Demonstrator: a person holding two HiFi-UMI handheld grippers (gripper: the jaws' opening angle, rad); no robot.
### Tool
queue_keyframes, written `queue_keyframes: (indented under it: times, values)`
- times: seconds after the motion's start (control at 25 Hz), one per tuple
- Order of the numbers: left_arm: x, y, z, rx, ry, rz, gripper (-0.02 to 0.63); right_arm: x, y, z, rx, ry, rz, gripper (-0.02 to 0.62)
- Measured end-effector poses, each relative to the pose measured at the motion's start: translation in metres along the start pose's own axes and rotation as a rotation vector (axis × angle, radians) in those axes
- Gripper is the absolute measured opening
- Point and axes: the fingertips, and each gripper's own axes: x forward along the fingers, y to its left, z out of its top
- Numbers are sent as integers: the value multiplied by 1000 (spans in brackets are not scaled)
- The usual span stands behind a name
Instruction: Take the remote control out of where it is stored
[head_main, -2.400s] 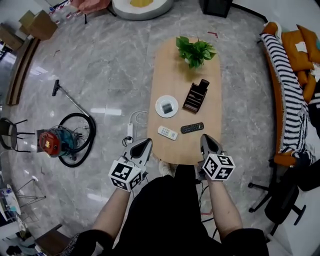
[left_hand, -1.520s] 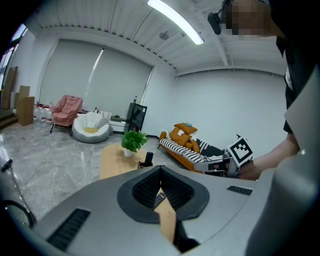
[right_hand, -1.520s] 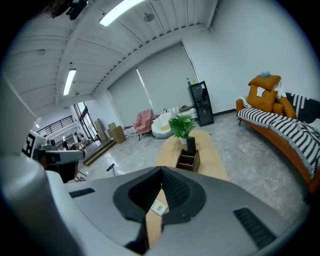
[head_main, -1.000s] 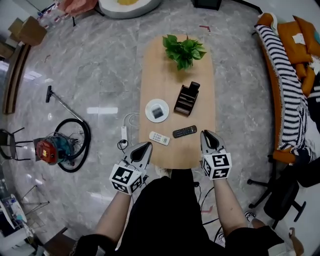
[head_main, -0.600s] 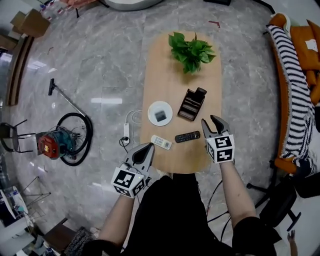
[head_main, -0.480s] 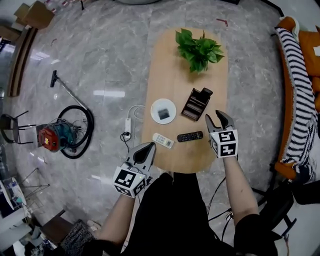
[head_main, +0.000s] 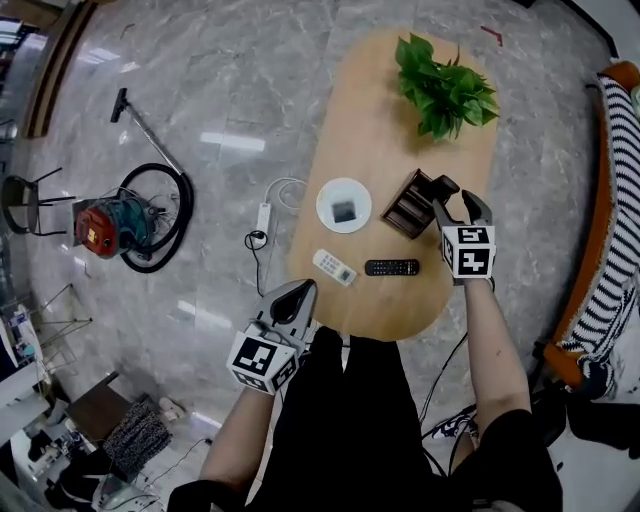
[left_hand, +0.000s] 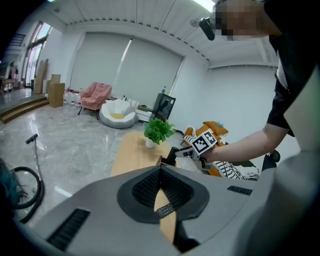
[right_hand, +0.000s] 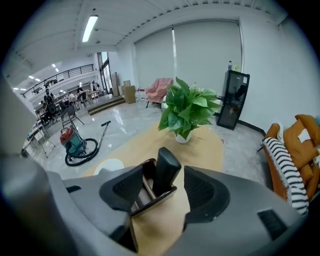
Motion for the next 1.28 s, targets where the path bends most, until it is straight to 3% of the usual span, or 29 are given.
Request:
queue_keyframes:
  times: [0.12, 0.28, 0.56, 0.64, 0.76, 1.0, 1.28]
  values:
    - [-4, 4, 0, -22, -16, 25, 6, 17, -12, -4, -47, 33, -13, 241]
    - [-18, 20, -10, -43, -8, 69, 6, 30, -13, -4, 23, 42, -26, 241]
    - [-35, 33, -24, -88, 7, 106, 6, 42, -8, -3, -7, 76, -64, 237]
    - [-37, 33, -27, -94, 8, 102, 6, 41, -5, -4, -12, 85, -65, 188]
    - [-39, 34, -28, -101, 3, 92, 6, 34, 5, -4, -38, 84, -53, 164]
    - [-49, 37, -23, -84, -14, 59, 6, 2, 20, 19, -143, -4, -98, 140]
    - [-62, 36, -20, -48, -25, 7, 6, -44, 26, 49, -167, -127, -159, 129]
